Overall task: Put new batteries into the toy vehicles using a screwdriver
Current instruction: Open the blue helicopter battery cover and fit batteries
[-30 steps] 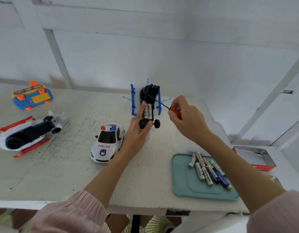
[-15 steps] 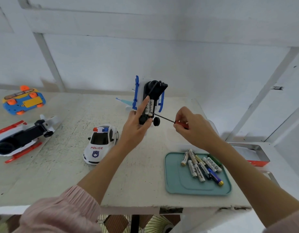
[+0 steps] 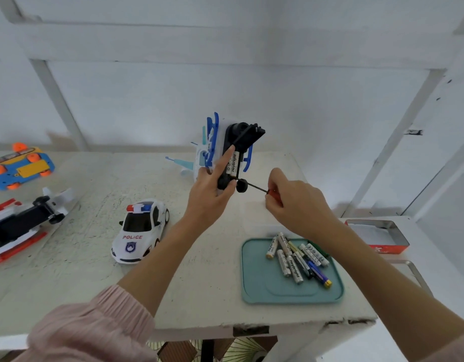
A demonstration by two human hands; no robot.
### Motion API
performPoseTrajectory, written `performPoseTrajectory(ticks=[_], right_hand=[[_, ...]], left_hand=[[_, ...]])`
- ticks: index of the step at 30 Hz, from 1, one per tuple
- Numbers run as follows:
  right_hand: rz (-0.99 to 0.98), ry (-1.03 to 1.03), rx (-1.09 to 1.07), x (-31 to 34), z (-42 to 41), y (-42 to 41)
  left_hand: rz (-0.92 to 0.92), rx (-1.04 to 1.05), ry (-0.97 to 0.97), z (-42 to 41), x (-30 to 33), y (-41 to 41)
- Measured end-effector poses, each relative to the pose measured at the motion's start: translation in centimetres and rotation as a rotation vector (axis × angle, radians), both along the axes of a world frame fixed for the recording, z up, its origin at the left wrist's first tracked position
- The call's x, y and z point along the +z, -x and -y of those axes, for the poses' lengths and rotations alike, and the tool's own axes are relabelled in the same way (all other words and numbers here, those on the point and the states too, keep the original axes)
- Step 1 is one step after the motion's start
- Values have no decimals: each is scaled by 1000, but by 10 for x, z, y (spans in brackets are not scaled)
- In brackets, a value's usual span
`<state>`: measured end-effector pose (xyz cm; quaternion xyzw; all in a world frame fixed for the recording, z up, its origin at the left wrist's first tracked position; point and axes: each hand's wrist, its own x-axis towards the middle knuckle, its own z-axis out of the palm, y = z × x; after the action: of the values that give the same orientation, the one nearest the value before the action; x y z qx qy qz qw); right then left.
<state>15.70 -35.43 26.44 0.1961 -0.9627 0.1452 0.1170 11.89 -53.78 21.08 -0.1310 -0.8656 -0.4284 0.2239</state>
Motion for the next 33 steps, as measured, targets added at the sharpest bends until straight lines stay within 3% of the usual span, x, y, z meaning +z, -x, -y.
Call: performPoseTrajectory(ticks=[9, 15, 20, 27, 33], right_hand=[[-36, -101, -24, 8, -15, 1], [-143, -125, -57, -3, -25, 4], [-353, -13, -19, -24, -36, 9], [-318, 171, 13, -43, -53, 16], [-283, 286, -64, -20, -66, 23]], left_hand=[[-100, 4, 212, -18, 7, 7], [-65, 6, 126, -32, 15, 13], [25, -19, 38, -39, 18, 17], [94, -47, 88, -46, 22, 22], [118, -99, 99, -42, 22, 27]])
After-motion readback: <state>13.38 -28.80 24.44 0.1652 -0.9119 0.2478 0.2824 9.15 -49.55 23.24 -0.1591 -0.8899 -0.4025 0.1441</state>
